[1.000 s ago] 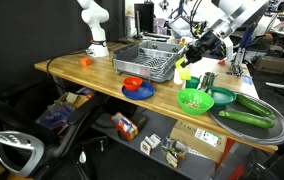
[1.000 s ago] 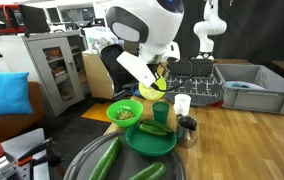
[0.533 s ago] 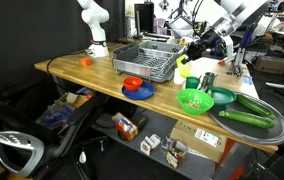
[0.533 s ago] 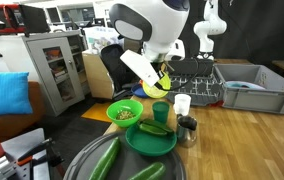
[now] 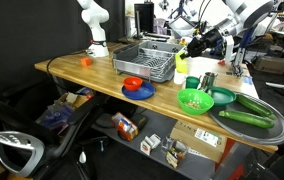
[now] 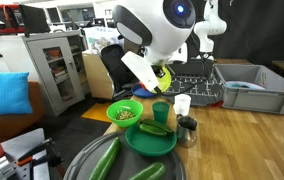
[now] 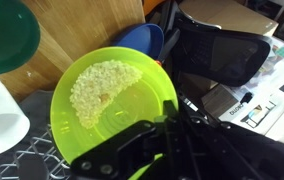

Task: Pour the contents of the yellow bowl into the green bowl

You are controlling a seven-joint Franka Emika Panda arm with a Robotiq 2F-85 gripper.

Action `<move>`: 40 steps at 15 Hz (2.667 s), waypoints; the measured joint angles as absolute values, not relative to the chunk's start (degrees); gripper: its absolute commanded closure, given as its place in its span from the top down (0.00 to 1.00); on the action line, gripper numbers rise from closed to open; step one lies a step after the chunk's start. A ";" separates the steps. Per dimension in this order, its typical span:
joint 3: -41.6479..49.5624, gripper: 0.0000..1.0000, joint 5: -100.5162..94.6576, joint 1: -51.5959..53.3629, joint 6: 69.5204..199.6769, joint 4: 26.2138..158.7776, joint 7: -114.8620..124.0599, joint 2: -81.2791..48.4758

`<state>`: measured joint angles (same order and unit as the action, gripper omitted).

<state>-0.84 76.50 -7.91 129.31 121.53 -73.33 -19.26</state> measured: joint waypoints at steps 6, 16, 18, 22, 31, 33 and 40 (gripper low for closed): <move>2.29 0.01 80.54 -7.97 123.08 123.07 -75.89 -19.47; 4.01 0.01 82.24 -7.91 122.50 124.49 -76.46 -20.15; 4.54 0.01 82.52 -7.91 122.52 124.59 -76.53 -20.28; 5.32 0.01 82.73 -7.92 122.52 124.62 -76.60 -21.00; 6.05 0.01 87.01 -7.97 121.42 124.62 -82.59 -21.97; 6.28 0.01 87.29 -7.97 120.97 124.62 -83.39 -22.23; 7.25 0.01 88.90 -8.21 119.76 124.63 -87.09 -23.76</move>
<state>7.25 88.90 -8.21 119.76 124.63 -87.09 -23.76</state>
